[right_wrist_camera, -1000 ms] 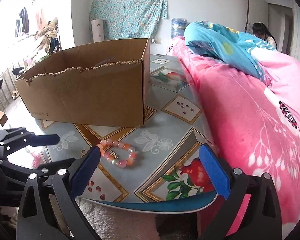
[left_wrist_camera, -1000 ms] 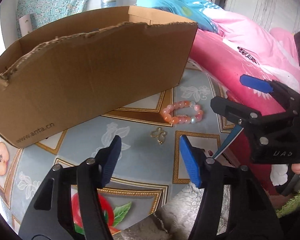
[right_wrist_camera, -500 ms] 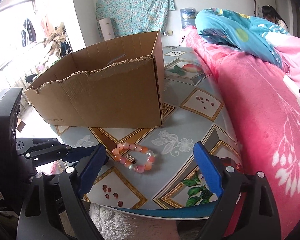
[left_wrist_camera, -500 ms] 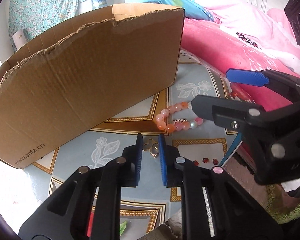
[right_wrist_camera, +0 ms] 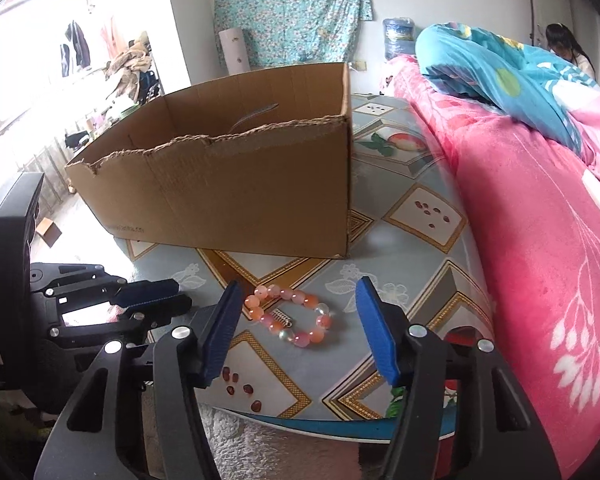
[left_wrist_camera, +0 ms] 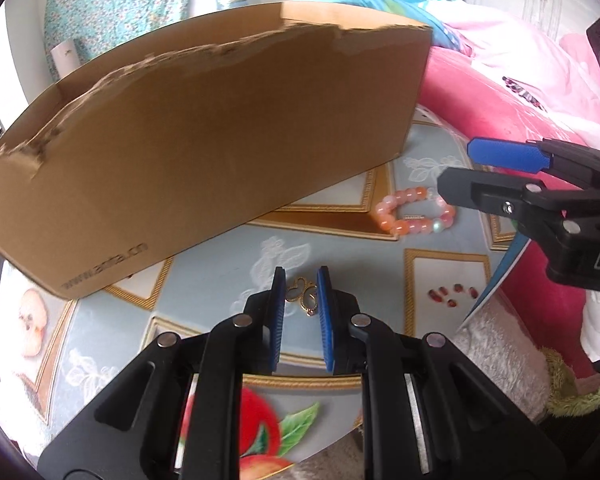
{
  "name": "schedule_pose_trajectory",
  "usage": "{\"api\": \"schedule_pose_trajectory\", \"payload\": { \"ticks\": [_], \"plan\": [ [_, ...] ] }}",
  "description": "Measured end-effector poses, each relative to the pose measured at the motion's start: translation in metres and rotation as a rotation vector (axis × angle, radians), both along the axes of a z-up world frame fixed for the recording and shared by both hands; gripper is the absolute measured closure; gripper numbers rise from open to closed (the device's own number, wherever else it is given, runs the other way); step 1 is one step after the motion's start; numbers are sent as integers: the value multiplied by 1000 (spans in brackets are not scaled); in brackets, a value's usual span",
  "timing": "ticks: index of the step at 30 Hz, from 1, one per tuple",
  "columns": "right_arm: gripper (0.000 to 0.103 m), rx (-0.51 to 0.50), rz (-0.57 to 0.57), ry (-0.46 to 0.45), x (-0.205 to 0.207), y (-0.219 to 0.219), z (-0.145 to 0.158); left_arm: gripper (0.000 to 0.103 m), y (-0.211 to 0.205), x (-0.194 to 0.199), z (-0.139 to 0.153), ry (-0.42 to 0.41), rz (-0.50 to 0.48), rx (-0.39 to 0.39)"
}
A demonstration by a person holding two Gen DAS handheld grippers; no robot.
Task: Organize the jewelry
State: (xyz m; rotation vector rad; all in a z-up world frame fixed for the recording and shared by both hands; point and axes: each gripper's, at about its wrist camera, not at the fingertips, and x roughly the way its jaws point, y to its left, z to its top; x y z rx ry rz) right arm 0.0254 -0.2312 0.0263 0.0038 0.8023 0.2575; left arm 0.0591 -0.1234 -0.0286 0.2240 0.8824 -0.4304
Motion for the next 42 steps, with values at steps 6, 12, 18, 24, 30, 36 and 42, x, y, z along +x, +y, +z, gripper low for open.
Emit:
{"api": "schedule_pose_trajectory", "payload": {
  "ticks": [6, 12, 18, 24, 30, 36, 42],
  "plan": [
    [65, -104, 102, 63, 8, 29, -12, 88, 9, 0, -1, -14, 24, -12],
    [71, -167, 121, 120, 19, 39, -23, 88, 8, 2, -1, -24, 21, -21],
    [93, -143, 128, 140, 25, 35, -18, 88, 11, -2, -2, -28, 23, -29],
    [93, -126, 64, 93, 40, 13, -2, 88, 14, -3, -2, -30, 28, -36],
    [93, -93, 8, 109, 55, 2, -7, 88, 15, -3, -2, -31, 28, -36],
    [92, 51, 100, 87, 34, -2, 6, 88, 14, -3, -2, -38, 27, -32],
    [92, 53, 99, 186, 17, 7, -11, 88, 14, -3, -1, -36, 28, -35]
  ]
}}
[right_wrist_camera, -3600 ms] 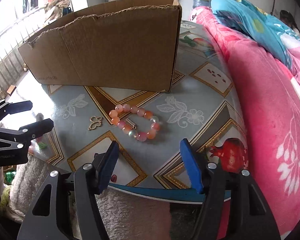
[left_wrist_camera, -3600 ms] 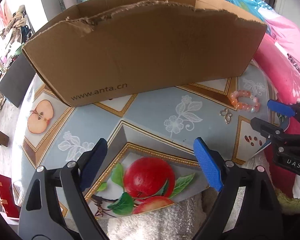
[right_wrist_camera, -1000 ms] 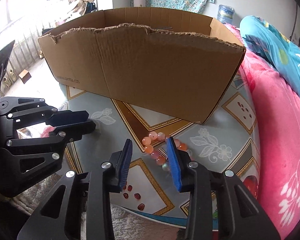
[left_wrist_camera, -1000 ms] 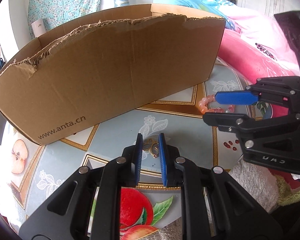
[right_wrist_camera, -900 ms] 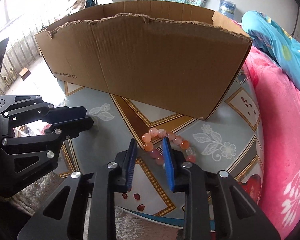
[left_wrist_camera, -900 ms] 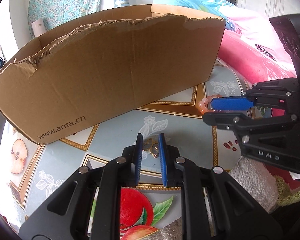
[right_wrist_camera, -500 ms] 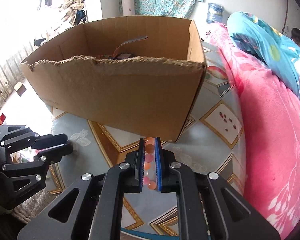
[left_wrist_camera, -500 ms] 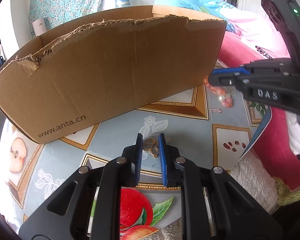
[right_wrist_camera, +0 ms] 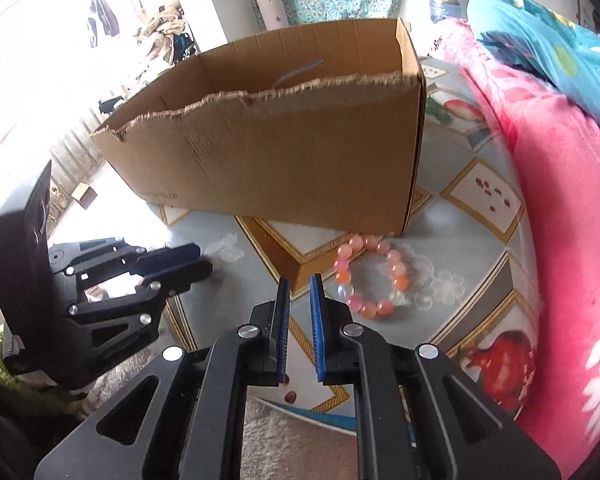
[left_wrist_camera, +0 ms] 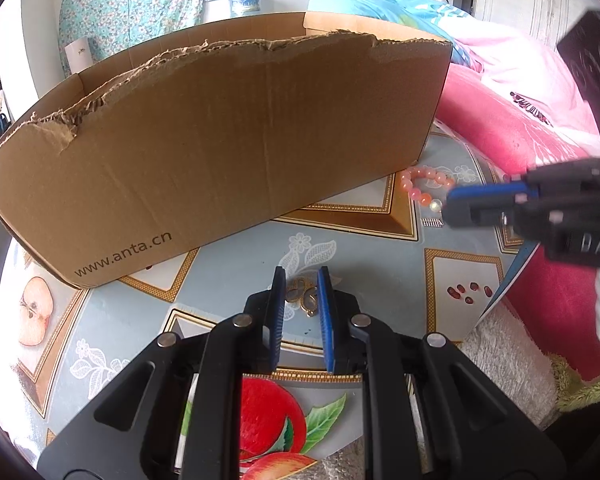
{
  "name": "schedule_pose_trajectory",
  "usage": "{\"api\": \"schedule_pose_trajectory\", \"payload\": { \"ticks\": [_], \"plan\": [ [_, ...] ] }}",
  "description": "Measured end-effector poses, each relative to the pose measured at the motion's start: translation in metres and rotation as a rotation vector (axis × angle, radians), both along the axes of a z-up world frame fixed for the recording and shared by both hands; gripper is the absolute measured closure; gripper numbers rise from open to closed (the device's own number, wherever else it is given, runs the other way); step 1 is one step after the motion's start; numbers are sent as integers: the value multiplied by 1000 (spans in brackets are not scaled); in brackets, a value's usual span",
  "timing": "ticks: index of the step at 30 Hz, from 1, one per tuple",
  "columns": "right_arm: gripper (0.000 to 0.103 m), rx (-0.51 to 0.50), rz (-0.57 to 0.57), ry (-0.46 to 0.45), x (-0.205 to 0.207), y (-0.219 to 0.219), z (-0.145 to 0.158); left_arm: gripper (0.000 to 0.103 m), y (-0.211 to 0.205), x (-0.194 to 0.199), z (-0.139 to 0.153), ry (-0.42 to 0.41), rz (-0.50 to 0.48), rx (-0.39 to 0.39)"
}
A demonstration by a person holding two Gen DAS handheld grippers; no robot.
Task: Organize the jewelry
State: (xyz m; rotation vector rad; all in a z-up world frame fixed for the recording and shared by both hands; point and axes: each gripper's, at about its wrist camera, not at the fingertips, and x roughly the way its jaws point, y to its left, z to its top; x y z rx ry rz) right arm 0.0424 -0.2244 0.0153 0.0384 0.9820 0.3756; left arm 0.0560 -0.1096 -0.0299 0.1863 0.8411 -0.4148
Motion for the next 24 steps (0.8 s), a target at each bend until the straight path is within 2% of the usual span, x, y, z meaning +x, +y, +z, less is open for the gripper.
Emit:
{"api": "schedule_pose_trajectory", "payload": {
  "ticks": [4, 6, 18, 20, 22, 24],
  "plan": [
    [92, -26, -55, 20, 0, -1, -11, 88, 0, 0, 0, -1, -1, 3],
    [92, -2, -60, 14, 2, -1, -14, 88, 0, 0, 0, -1, 0, 3],
    [90, 38, 25, -57, 12, 27, -20, 88, -1, 1, 0, 1, 13, -4],
    [81, 38, 21, -71, 7, 28, -20, 88, -1, 1, 0, 1, 11, -2],
    [56, 2, 7, -115, -1, 29, -19, 88, -1, 1, 0, 1, 12, -4],
    [44, -24, 8, -159, -11, 31, -22, 88, -1, 1, 0, 2, 10, -4]
  ]
}}
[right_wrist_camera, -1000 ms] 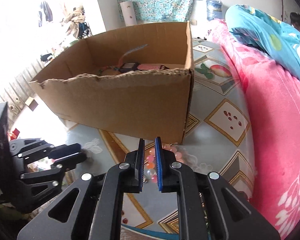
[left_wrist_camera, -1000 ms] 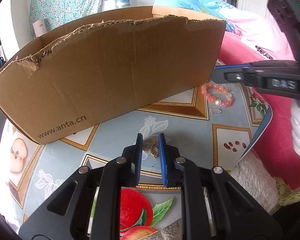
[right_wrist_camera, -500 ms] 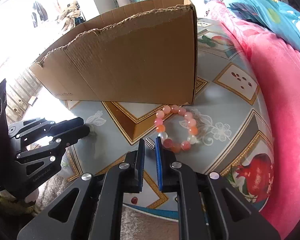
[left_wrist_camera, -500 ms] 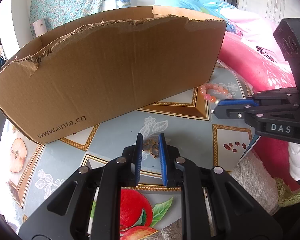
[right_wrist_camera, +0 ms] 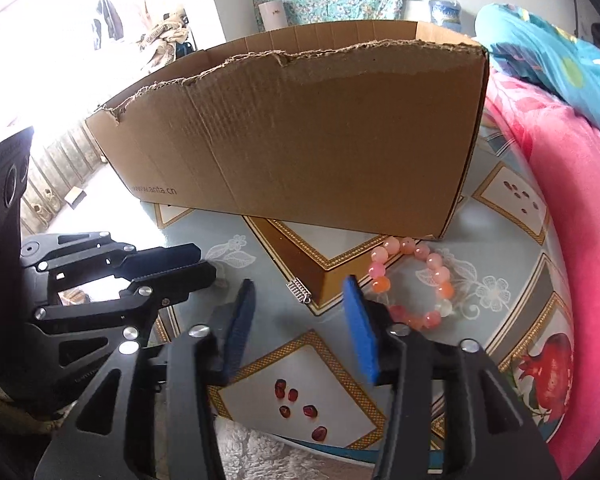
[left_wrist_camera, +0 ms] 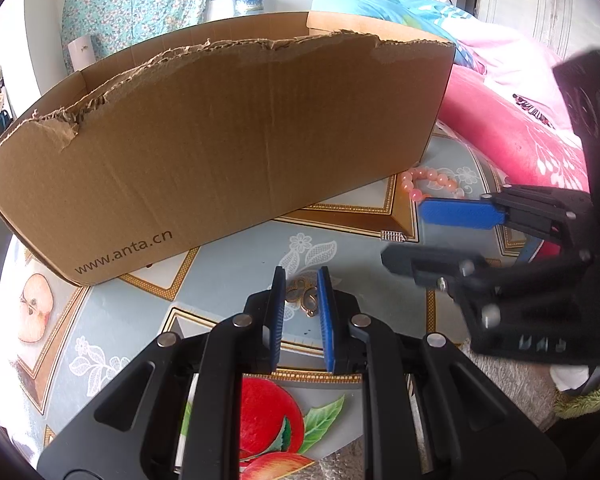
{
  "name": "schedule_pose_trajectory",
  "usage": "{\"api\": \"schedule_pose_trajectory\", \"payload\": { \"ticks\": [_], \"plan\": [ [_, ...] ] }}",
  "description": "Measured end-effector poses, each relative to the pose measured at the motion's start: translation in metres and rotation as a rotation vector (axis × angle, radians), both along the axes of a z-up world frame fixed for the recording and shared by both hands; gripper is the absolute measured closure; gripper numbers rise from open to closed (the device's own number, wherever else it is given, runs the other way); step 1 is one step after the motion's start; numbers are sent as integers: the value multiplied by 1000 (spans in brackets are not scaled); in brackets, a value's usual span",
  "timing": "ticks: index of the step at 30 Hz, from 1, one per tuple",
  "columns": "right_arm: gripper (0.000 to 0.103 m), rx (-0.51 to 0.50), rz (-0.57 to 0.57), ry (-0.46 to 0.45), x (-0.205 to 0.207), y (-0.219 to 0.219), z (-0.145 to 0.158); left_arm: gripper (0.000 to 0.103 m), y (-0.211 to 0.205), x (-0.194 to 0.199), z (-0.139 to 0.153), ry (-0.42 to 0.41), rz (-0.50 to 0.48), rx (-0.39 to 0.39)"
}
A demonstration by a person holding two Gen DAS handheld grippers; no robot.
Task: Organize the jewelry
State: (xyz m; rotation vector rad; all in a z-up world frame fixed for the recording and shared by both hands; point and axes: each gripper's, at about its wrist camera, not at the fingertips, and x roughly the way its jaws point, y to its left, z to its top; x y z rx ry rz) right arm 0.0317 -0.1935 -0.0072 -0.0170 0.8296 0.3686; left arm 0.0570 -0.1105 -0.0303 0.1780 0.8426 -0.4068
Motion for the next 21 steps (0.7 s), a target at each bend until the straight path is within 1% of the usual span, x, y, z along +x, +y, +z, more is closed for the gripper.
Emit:
{"api": "schedule_pose_trajectory", "payload": {
  "ticks": [1, 2, 3, 6, 8, 9, 19, 20, 21],
  "plan": [
    [35, -6, 4, -23, -5, 0, -1, 88, 0, 0, 0, 0, 0, 0],
    [30, -14, 13, -46, -10, 2, -4, 88, 0, 0, 0, 0, 0, 0],
    [26, -22, 4, -73, -15, 3, -6, 88, 0, 0, 0, -3, 0, 6],
    [18, 6, -6, -94, -18, -1, -9, 88, 0, 1, 0, 2, 2, -1],
    [8, 20, -8, -89, -17, -6, -9, 88, 2, 2, 0, 7, 8, -9],
    [6, 22, -9, -89, -17, -7, -10, 88, 2, 2, 0, 8, 9, -11],
    [6, 13, -13, -99, -18, -5, -10, 87, 3, 2, 0, 3, 3, -3],
    [6, 5, -13, -103, -19, -3, -11, 87, 3, 2, 1, 5, 0, -4],
    [6, -7, -15, -108, -19, 0, -12, 83, 4, 2, 1, 10, -2, -7]
  ]
}}
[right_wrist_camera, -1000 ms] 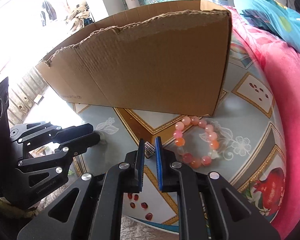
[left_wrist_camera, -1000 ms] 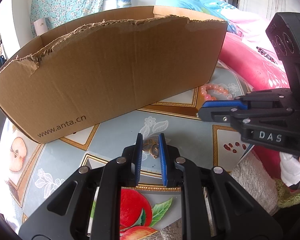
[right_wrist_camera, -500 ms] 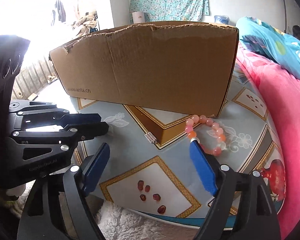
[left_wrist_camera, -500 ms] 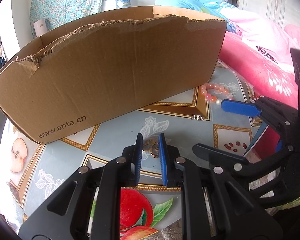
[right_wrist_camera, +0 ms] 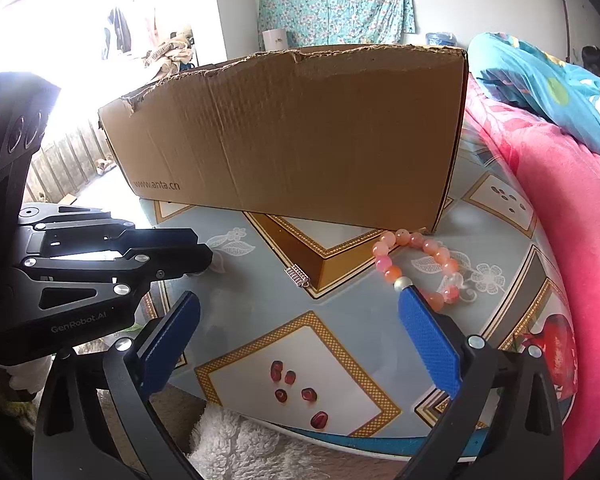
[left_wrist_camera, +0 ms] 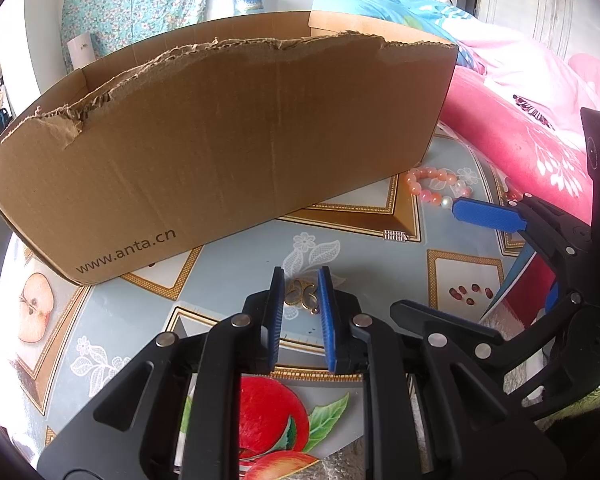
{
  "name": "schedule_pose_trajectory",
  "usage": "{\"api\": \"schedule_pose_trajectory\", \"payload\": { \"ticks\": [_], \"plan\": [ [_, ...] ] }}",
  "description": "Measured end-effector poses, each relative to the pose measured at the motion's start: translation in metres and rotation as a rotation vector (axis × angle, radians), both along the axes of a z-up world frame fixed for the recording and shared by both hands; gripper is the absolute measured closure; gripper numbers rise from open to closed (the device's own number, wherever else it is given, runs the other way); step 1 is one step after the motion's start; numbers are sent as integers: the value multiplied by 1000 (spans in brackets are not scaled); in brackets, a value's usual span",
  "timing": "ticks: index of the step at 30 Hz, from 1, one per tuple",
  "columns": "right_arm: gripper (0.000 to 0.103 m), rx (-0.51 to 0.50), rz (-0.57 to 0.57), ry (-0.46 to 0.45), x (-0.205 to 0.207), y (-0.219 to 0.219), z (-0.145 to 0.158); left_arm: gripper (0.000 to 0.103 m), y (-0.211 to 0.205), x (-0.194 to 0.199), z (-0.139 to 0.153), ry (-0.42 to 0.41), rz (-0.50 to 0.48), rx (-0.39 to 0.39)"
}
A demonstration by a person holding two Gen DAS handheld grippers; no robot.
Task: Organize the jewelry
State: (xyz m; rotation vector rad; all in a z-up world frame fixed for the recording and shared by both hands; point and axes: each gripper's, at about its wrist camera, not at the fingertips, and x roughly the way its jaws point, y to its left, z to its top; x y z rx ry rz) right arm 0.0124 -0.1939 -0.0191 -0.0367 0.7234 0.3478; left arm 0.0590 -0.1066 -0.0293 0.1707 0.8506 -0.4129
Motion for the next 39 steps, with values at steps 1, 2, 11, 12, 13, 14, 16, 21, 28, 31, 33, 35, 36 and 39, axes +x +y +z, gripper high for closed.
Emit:
{"api": "schedule_pose_trajectory", "payload": {
  "ticks": [1, 2, 11, 12, 13, 14, 16, 21, 28, 31, 33, 35, 36, 39],
  "plan": [
    [6, -13, -3, -5, -1, 2, -1, 81, 1, 0, 0, 6, -1, -3],
    [6, -25, -4, -9, -1, 4, -2, 77, 2, 0, 1, 12, -3, -6],
    [6, 13, 2, -17, -4, -1, -2, 72, 6, -11, 7, 3, -21, 30],
    [6, 24, 3, -17, -4, -3, -2, 72, 6, -10, 5, 8, -18, 42],
    [6, 39, 6, -17, -4, -5, -2, 72, 5, -9, 4, 13, -15, 46],
    [6, 63, 10, -16, -4, -8, -2, 72, 5, -8, 4, 16, -14, 44],
    [6, 109, 17, -14, -3, -14, -1, 72, 4, -6, 2, 23, -13, 46],
    [6, 125, 23, -15, -3, -15, -1, 71, 2, -4, 2, 21, -12, 66],
    [6, 131, 25, -15, -4, -16, -1, 70, 6, 1, 2, 29, 20, 92],
    [6, 133, 26, -15, -3, -16, -2, 70, 11, 3, 3, 31, 40, 97],
    [6, 132, 26, -14, -3, -16, -2, 70, 13, 4, 2, 30, 55, 97],
    [6, 132, 26, -15, -3, -16, -2, 70, 14, 7, 2, 29, 69, 94],
    [6, 132, 25, -15, -3, -16, -2, 70, 14, 8, 2, 30, 75, 91],
    [6, 132, 26, -14, -3, -16, -2, 70, 16, 11, 1, 29, 96, 80]
  ]
}}
